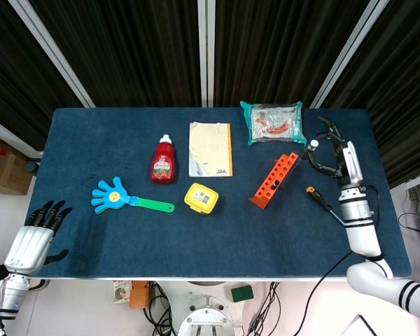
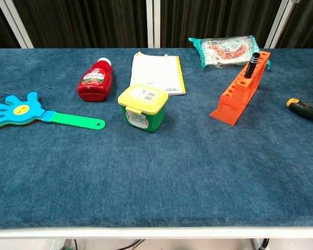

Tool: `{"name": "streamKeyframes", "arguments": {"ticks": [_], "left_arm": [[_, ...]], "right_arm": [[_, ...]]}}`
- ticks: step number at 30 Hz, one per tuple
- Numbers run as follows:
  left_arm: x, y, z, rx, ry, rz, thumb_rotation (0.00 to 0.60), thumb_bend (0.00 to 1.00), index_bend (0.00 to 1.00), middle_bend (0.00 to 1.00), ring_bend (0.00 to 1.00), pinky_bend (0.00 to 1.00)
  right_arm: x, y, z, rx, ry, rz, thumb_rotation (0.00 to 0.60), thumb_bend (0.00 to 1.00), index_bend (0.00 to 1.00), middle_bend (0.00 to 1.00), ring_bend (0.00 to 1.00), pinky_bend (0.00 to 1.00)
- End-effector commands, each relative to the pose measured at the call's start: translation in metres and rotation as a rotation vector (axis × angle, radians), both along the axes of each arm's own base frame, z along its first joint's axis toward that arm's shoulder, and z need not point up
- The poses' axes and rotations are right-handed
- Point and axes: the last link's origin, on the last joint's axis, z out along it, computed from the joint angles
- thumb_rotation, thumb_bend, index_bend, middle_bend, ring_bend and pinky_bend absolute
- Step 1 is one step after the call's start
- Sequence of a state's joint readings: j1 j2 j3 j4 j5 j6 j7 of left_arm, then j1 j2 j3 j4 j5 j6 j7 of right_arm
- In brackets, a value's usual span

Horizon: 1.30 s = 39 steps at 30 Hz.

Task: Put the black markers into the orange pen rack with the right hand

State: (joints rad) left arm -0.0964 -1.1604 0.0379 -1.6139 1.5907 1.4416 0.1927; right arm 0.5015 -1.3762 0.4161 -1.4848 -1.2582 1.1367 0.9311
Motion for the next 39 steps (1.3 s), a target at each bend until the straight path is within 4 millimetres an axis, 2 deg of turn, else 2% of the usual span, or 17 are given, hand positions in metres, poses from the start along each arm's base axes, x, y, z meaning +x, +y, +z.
{"name": "streamKeyframes", "arguments": {"ticks": [1,19,39], "left_arm": [[0.0,0.001,0.001,0.002,-0.001,0.001,0.6,0.06,0.14,0.07,0.03,0.19],[0.0,-0.001,0.002,0.006,-0.003,0.0,0.6,0.06,0.15,0.07,0.03,0.19],[-0.001,0.0,0.003,0.007,-0.007,0.003,0.6,0.06,0.15,0.07,0.03,0.19]], "right_arm": [[0.004,-0.006,-0.011,0.033,-0.023,-0.009,0.6,0.34,0.67,0.11,0.0,0.0],[-0.003,-0.003,-0.035,0.061,-0.011,-0.025,0.6,0.34,0.67,0.11,0.0,0.0],[-0.005,-0.006,-0.044,0.079,-0.024,-0.022,0.6,0.34,0.67,0.11,0.0,0.0]]}}
